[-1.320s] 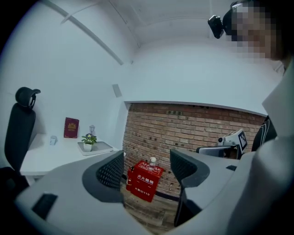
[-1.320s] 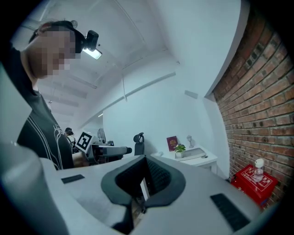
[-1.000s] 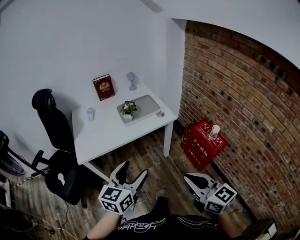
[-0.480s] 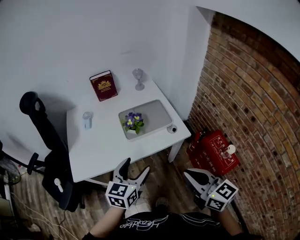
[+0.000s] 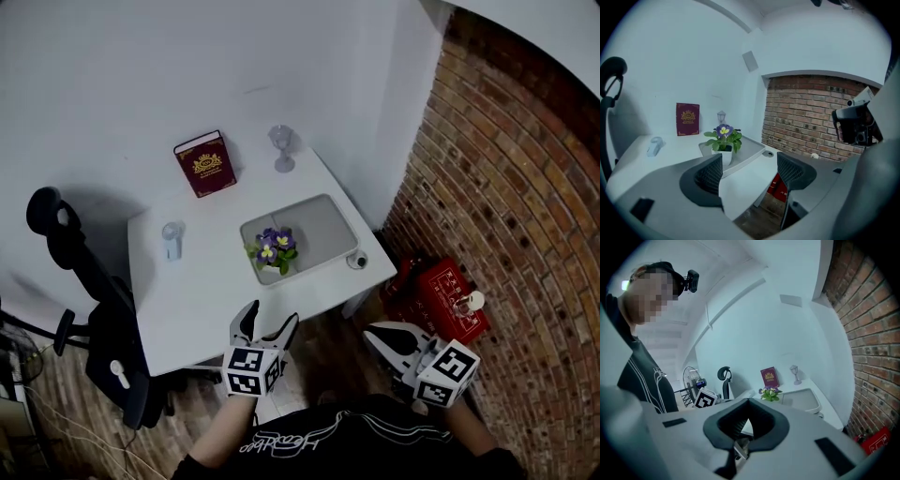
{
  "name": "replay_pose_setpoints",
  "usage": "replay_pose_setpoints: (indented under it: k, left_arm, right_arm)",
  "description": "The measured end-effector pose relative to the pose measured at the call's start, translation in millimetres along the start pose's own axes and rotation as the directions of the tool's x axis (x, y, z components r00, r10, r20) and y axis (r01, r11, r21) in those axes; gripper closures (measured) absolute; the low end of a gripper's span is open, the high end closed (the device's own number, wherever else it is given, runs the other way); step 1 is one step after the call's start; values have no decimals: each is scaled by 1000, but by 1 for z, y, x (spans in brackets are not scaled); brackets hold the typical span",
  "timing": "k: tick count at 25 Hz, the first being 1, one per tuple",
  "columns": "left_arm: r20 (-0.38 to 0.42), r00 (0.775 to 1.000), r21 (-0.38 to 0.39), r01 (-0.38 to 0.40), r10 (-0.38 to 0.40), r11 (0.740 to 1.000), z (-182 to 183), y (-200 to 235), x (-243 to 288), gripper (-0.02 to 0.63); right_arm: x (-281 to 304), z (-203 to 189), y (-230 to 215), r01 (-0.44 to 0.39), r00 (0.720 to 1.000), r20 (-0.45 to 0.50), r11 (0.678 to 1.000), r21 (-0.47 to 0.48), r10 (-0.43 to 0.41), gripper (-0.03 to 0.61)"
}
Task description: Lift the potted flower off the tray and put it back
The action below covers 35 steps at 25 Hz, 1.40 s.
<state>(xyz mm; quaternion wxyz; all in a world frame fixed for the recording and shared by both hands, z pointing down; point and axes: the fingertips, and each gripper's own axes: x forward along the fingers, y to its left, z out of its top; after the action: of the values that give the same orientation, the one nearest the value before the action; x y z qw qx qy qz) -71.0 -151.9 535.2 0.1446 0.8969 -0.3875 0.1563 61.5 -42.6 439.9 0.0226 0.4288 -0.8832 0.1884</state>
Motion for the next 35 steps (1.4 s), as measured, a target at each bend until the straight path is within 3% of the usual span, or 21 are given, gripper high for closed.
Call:
replay_pose_setpoints:
  k: [10, 20, 23, 29, 35]
  left_arm:
    - [-48, 995, -5, -93, 93, 996, -20, 39, 48, 250]
    - [-68, 984, 23, -166, 167, 986, -28, 69, 95, 239]
    - [-60, 980, -6, -192, 192, 981, -25, 80, 104, 239]
    - [-68, 981, 39, -180, 182, 983, -21, 87, 122, 239]
    - [-90, 980, 32, -177, 179, 984, -26, 91, 133, 241]
  right_arm:
    - [29, 10, -19, -71, 997, -42, 997, -1, 71, 575]
    - [68, 37, -74, -173, 984, -21, 984, 35, 174, 575]
    - [81, 44, -87, -209, 977, -31, 977, 37, 210, 577]
    - [106, 57, -106, -260, 963, -59, 965, 28, 261, 575]
    - [127, 67, -115, -303, 949, -84, 953, 5, 303, 577]
